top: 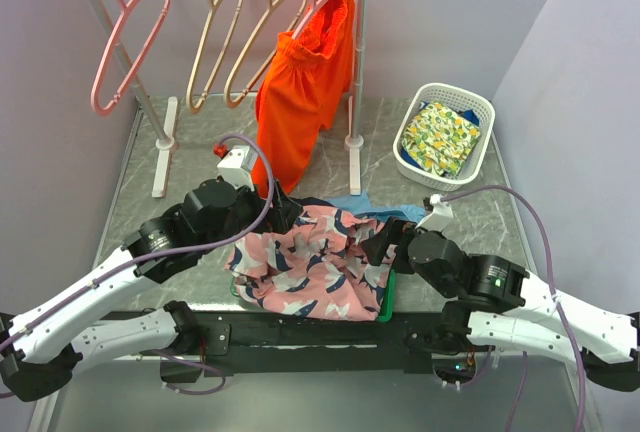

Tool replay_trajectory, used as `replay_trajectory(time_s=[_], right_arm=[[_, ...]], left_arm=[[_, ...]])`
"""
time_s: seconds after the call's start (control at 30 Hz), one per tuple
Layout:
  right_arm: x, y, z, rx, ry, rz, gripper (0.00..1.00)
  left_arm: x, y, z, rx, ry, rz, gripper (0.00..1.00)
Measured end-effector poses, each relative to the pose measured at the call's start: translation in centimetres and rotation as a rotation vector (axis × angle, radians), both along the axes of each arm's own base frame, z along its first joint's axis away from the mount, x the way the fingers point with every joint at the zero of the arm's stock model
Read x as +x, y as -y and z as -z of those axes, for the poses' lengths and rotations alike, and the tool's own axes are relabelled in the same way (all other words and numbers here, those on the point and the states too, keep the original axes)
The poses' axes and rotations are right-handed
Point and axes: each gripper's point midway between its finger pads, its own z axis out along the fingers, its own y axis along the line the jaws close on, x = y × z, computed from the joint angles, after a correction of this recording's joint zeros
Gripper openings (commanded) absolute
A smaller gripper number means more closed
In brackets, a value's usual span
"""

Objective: Place the shorts on the hanger

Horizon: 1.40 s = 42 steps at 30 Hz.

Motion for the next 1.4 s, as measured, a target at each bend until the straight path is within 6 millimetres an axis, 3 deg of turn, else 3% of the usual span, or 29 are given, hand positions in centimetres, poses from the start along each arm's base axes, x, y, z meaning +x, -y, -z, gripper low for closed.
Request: replay_trajectory(time_s=[0.33, 0.53, 0.73, 0.9, 1.0, 1.07, 1.1, 1.13, 1.23, 1.3, 1.4], right_arm=[[-0.1, -0.4, 0.4, -0.018, -0.014, -0.014, 1.0], [0.0, -0.9, 0.9, -0.042, -0.024, -0.031, 1.0], [0.2, -4.5, 0.3, -0.018, -0.038, -0.115, 0.96], [0.9, -8.3, 2.2, -0.06, -0.084, -0.17, 0.88], [1.3, -9.2, 4.2, -0.105, -0.122, -0.175, 0.79], [1.6, -9.5, 4.7, -0.106, -0.134, -0.172, 0.65], [1.8, -9.7, 4.6, -0.097, -0.133, -0.171, 0.55], [2.0, -9.8, 4.5, -0.086, -0.131, -0.17, 0.32], [2.8, -10.2, 3.7, -0.055, -0.12, -0.163, 0.0], [3.3, -10.7, 2.5, -0.047, -0.109, -0.163, 0.0], [4.2, -11.8, -1.9, 0.003, -0.053, -0.174, 0.0]], left_arm=[[-0.7, -0.8, -1.6, -0.048, 0.035, 0.001, 0.96], [-0.4, -0.7, -0.8, -0.019, 0.016, -0.005, 0.96], [-0.3, -0.8, -0.8, -0.022, 0.016, -0.015, 0.96], [-0.2, -0.9, -0.9, -0.022, 0.017, -0.026, 0.96], [-0.1, -1.0, -0.8, -0.021, 0.018, -0.032, 0.96], [-0.1, -1.0, -0.9, -0.021, 0.019, -0.034, 0.97], [-0.1, -1.0, -0.9, -0.021, 0.019, -0.035, 0.96], [-0.1, -1.0, -0.9, -0.021, 0.02, -0.035, 0.96], [0.0, -1.0, -0.9, -0.021, 0.02, -0.034, 0.96], [-0.1, -1.0, -0.9, -0.021, 0.021, -0.032, 0.97], [-0.1, -0.8, -1.0, -0.024, 0.021, -0.024, 0.96]])
